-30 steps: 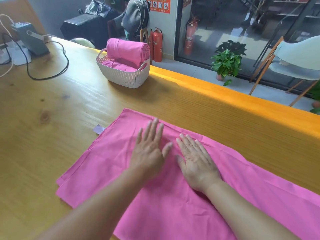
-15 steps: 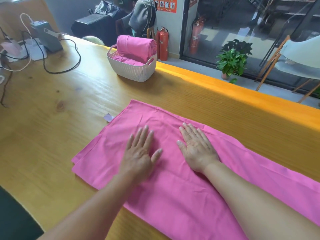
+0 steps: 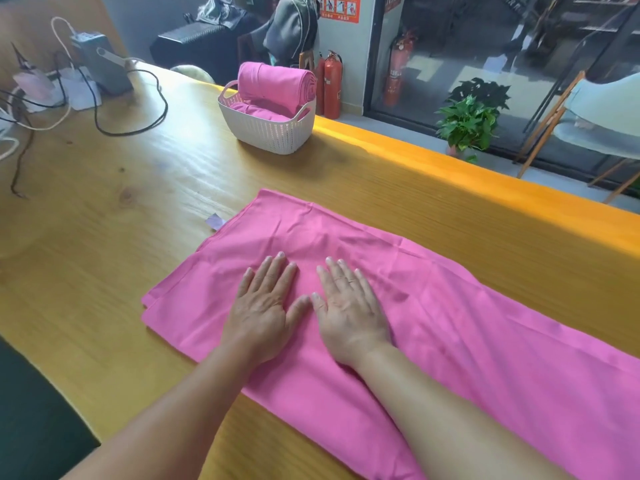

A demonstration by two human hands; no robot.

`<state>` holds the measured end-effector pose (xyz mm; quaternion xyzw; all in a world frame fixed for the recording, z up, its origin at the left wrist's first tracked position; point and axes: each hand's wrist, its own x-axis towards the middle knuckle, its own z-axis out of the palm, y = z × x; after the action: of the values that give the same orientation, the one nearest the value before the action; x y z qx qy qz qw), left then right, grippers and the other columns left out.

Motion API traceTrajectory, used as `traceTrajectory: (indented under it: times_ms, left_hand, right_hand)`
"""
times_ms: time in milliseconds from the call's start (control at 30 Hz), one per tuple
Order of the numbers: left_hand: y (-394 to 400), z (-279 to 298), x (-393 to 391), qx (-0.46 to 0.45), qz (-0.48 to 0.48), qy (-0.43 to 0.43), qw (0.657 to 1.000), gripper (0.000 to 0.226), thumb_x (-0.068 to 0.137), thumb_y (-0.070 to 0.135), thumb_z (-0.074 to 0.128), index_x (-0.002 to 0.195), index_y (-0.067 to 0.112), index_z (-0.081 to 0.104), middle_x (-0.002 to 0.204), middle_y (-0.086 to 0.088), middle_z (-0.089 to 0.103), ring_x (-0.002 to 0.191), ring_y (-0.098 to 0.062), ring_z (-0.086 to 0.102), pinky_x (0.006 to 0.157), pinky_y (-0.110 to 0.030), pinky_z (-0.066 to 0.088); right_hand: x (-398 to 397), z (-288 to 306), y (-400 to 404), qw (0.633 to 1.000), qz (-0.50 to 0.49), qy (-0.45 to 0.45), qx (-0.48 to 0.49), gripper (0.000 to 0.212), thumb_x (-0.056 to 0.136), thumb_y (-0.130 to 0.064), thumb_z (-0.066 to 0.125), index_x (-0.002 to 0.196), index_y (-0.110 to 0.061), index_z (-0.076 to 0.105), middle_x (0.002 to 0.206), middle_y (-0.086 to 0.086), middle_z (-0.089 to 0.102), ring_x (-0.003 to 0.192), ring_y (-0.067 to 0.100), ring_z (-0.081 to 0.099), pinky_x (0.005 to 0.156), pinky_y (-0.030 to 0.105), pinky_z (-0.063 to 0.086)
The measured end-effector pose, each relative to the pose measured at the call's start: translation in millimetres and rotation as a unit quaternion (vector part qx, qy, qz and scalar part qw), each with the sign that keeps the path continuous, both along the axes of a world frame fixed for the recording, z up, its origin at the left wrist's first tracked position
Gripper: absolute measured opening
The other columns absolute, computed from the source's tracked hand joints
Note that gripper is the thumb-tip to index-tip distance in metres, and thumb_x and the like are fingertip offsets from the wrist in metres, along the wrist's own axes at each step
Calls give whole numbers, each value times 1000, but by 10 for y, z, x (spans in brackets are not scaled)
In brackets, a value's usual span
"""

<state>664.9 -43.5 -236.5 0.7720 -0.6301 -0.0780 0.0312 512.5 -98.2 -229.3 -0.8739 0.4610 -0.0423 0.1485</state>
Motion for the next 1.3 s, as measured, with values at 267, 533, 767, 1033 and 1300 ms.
traceTrajectory:
  times_ms: [267, 533, 767, 1033, 1300]
  left_hand:
    - [6, 97, -252, -41, 91, 21, 995, 62, 100, 50, 5, 154, 24, -8, 160, 2, -22, 146, -12, -23, 119, -37, -16]
    - [251, -57, -846, 7, -9, -4, 1000, 89, 80, 72, -9, 156, 27, 0, 163, 6, -13, 148, -10, -16, 121, -36, -10]
    - [259, 56, -922, 9, -22, 7, 1000, 85, 88, 72, -2, 157, 23, 0, 163, 4, -12, 148, -12, -16, 122, -39, -7]
    - [303, 199, -2197, -29, -186, 110, 976, 87, 76, 62, -15, 154, 23, -8, 159, 6, -21, 142, -6, -26, 119, -32, -14]
    - [1, 266, -2851, -2, -255, 83, 963, 92, 75, 58, -14, 156, 18, 4, 163, 0, -9, 150, -15, -11, 120, -32, -9]
  right_hand:
    - [-288, 132, 48, 989, -69, -129, 18, 56, 105, -36, 25, 157, -17, 21, 165, -1, 15, 152, 12, 7, 122, 26, -3]
    - [-1405, -97, 668, 992, -124, -5, -21, 72, 95, -53, 11, 155, -17, 28, 163, 0, 23, 151, 12, 15, 120, 30, -3]
    - [-2328, 29, 806, 980, -194, 44, 9, 92, 78, -64, -14, 158, -22, 0, 165, -8, -7, 150, 5, -11, 114, 21, -22]
    - [-2506, 314, 1199, 945, -314, -94, 2, 68, 95, -51, 23, 147, -14, 44, 154, 4, 39, 144, 20, 32, 120, 30, 21]
    - [-3415, 438, 930, 902, -425, -80, -8, 38, 101, -25, 47, 137, -14, 54, 143, 5, 48, 133, 21, 42, 113, 30, 28]
